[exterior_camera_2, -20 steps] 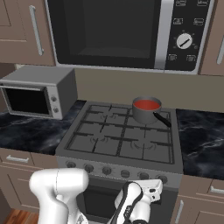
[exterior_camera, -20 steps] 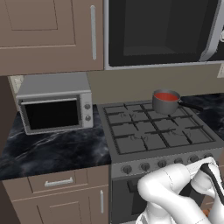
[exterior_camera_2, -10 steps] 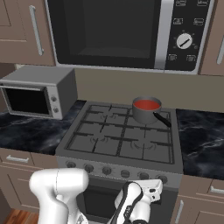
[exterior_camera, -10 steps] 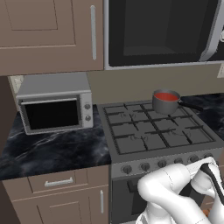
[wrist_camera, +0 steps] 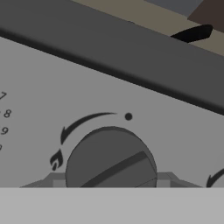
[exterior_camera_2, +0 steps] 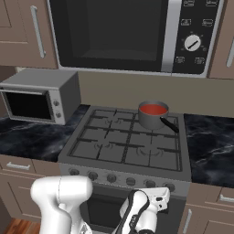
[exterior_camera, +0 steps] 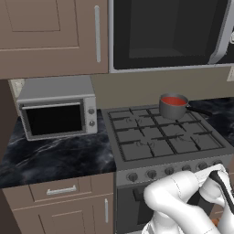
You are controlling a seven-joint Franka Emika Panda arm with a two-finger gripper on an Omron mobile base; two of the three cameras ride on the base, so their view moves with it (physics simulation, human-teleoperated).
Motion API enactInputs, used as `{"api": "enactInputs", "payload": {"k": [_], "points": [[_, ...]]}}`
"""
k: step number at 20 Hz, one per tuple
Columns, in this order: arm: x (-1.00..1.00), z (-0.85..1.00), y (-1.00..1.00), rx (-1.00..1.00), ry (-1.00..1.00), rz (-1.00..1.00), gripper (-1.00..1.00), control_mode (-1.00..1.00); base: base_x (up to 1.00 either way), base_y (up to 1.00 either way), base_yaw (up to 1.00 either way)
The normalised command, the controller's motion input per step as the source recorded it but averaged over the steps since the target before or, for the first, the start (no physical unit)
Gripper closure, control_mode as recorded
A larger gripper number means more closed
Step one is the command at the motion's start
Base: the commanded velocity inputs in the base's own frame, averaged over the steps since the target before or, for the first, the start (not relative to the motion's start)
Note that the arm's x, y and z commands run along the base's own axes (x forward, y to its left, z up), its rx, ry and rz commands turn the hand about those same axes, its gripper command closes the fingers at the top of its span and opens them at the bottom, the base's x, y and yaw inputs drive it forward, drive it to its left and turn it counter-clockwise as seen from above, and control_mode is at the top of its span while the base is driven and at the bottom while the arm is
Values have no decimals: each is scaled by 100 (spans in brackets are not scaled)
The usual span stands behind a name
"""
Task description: Wait until the marinara sauce is simmered to a deep red color and then turn off the stove.
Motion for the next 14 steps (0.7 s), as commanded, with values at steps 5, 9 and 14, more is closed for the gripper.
{"api": "enactInputs", "payload": {"k": [5,9,14], "points": [[0,0,0,0,0,0,100,-100,0,0,0],[0,0,0,0,0,0,100,-100,0,0,0],[0,0,0,0,0,0,100,-100,0,0,0]]}}
